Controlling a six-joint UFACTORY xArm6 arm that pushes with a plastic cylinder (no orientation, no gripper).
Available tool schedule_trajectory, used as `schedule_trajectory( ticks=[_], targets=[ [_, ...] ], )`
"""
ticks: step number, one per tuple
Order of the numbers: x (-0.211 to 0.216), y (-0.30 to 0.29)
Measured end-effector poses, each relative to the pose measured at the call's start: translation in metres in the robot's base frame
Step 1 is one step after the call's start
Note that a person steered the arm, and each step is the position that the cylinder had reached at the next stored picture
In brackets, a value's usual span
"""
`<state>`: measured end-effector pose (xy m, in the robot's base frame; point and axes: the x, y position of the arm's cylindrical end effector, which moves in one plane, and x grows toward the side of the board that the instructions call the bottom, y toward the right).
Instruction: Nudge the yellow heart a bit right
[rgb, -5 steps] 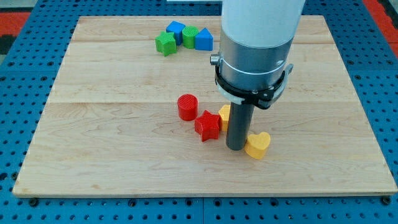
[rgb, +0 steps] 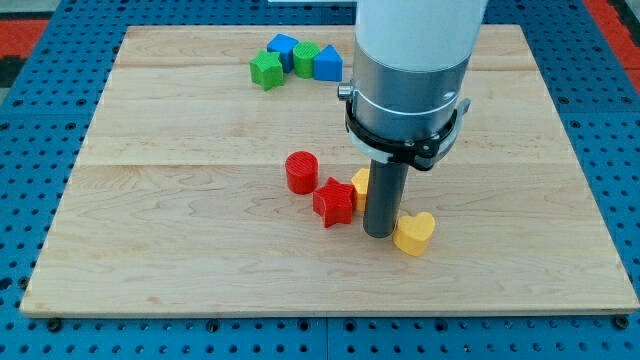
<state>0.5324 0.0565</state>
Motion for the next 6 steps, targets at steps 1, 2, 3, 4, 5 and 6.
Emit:
schedule_trajectory(
  ticks=[1, 2, 3, 4, 5, 6],
  targets=[
    [0.0, -0.005],
    [0.0, -0.013],
    [0.0, -0.013],
    [0.0, 0.011],
    [0.0, 0.04],
    [-0.002, 0.04]
  ],
)
